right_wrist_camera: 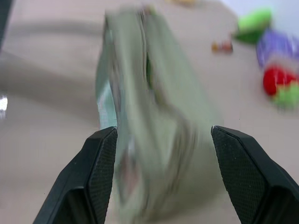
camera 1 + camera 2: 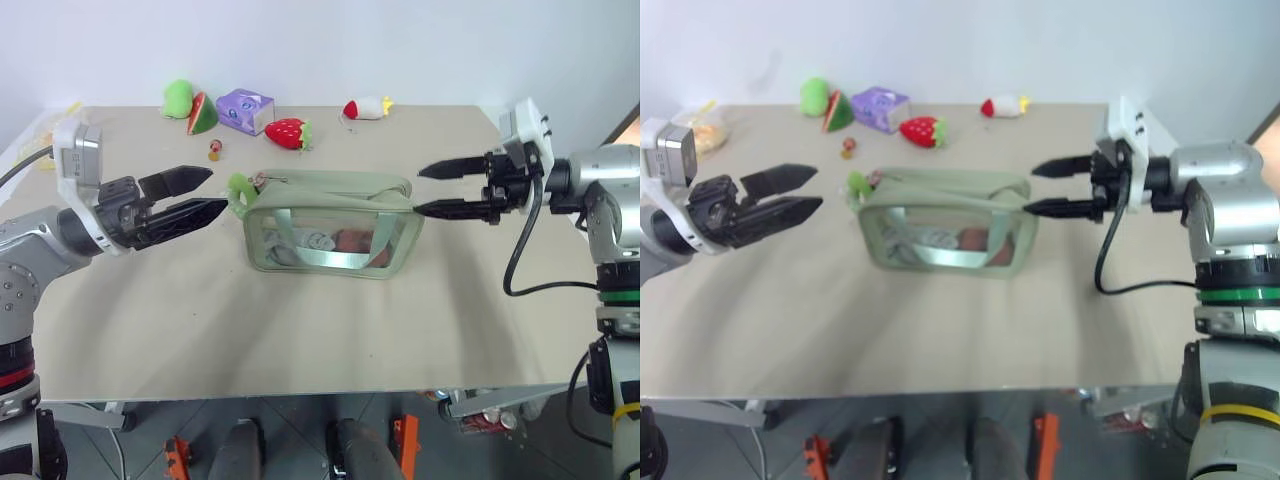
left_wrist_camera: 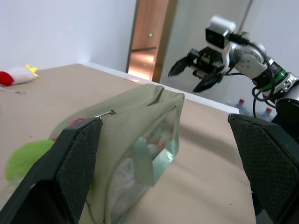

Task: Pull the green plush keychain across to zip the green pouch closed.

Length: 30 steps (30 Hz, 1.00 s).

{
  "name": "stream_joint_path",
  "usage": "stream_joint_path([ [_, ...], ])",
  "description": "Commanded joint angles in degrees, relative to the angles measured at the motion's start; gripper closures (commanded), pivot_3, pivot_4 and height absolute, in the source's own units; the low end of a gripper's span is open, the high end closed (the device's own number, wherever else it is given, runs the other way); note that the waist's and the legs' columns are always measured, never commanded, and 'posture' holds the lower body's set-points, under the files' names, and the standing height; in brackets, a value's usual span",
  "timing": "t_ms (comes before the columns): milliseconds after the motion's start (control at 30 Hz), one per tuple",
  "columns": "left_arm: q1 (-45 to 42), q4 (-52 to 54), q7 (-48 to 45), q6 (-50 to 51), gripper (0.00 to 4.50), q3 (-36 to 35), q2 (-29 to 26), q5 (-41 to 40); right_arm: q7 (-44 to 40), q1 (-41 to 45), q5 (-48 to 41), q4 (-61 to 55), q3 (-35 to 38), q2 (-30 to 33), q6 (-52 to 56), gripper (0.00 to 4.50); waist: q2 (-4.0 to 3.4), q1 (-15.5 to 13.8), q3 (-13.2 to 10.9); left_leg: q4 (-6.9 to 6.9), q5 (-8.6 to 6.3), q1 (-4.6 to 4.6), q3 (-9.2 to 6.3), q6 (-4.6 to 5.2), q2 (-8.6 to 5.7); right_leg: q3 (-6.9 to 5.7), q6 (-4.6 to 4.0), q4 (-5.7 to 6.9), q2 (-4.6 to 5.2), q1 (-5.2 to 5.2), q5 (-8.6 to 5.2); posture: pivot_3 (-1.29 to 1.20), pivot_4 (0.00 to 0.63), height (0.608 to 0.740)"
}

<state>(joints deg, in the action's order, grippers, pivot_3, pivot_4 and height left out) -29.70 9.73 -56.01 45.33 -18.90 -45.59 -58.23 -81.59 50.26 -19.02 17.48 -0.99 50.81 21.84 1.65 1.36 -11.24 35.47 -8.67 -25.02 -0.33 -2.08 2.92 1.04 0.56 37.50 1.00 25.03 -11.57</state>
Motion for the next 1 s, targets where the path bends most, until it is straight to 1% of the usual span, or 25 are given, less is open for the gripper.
stream_joint_path([
  [33,-1.75,-0.07,-1.43,-1.1,0.0,0.88,-0.39,1.25,2.22,-2.8,0.48,-3.72,2.61,2.29,-0.6,1.19,0.0,0.08,0.0,0.0,0.0,0.02,0.03,0.0,0.0,0.02,0.0,0.0,0.0,0.0,0.01,0.0,0.15,0.74],
  [133,-2.75,-1.38,-1.84,-1.38,0.0,1.59,0.16,1.88,3.8,-5.7,0.33,-5.8,2.65,2.27,0.09,1.19,0.0,0.14,0.0,0.01,0.01,0.02,0.03,0.01,0.01,0.06,0.01,0.01,-0.04,0.02,0.04,0.0,0.15,0.74],
  [233,-3.47,-2.25,-2.02,-1.55,0.0,2.15,0.7,2.27,5.27,-6.6,-0.18,-6.9,2.58,1.37,0.87,1.19,0.0,0.15,0.0,0.03,0.01,0.01,0.05,0.01,0.01,0.08,0.03,0.01,-0.04,0.02,0.04,0.0,0.15,0.74],
  [433,-2.82,-3.54,-2.59,-1.58,0.0,2.02,0.43,3.76,7.19,-4.35,0.53,-5.08,1.02,-1.55,0.62,1.19,0.0,0.14,0.0,0.04,0.01,0.0,0.07,0.01,0.01,0.11,0.04,0.01,-0.04,0.02,0.05,0.0,0.15,0.74],
  [633,-0.52,-4.01,-1.58,-1.56,0.0,0.19,0.76,4.25,6.47,-3.19,0.23,-4.17,0.46,-2.92,0.74,1.19,0.0,0.05,0.0,0.04,0.01,-0.02,0.07,0.01,0.01,0.11,0.07,0.01,-0.04,0.02,0.06,0.0,0.15,0.74],
  [667,-0.13,-3.91,-1.31,-1.54,0.0,-0.04,0.84,4.19,6.21,-3.17,0.16,-4.15,0.39,-3.06,0.52,1.71,0.0,0.03,0.0,0.04,0.01,-0.03,0.07,0.01,0.01,0.11,0.08,0.0,-0.04,0.02,0.06,0.0,0.15,0.74],
  [700,0.19,-3.83,-1.1,-1.53,0.0,-0.19,0.89,4.19,5.89,-3.19,0.03,-4.18,0.37,-3.18,0.35,1.84,0.0,0.02,0.0,0.04,0.01,-0.03,0.07,0.01,0.01,0.11,0.08,0.0,-0.03,0.03,0.05,0.0,0.15,0.74],
  [733,0.51,-3.8,-0.95,-1.63,0.0,-0.31,0.93,4.25,5.41,-3.2,-0.22,-4.28,0.34,-3.27,0.42,2.27,0.0,0.01,0.0,0.03,0.01,-0.03,0.07,0.01,0.01,0.11,0.08,0.0,-0.03,0.03,0.05,0.0,0.15,0.74],
  [867,1.45,-4.22,0.29,-2.16,0.0,-1.15,1.25,4.65,4.82,-2.72,-0.43,-4.3,0.46,-3.66,0.58,3.62,0.0,0.02,0.0,0.04,0.01,-0.02,0.07,0.01,0.01,0.11,0.07,0.0,-0.04,0.03,0.05,0.0,0.15,0.74],
  [933,1.34,-4.98,0.77,-2.6,0.0,-1.48,1.54,5.09,4.66,-2.47,-0.38,-4.07,0.45,-3.87,0.55,4.46,0.0,0.0,0.0,0.05,0.01,-0.02,0.06,0.01,0.01,0.11,0.07,0.01,-0.04,0.02,0.06,0.0,0.15,0.74],
  [1000,0.98,-6.61,1.78,-3.65,0.0,-1.76,1.95,6.14,4.64,-2.44,-0.32,-4.07,0.4,-4.02,0.58,4.46,0.0,0.02,0.0,0.06,0.01,-0.02,0.07,0.01,0.01,0.11,0.07,0.01,-0.04,0.02,0.06,0.0,0.15,0.74],
])
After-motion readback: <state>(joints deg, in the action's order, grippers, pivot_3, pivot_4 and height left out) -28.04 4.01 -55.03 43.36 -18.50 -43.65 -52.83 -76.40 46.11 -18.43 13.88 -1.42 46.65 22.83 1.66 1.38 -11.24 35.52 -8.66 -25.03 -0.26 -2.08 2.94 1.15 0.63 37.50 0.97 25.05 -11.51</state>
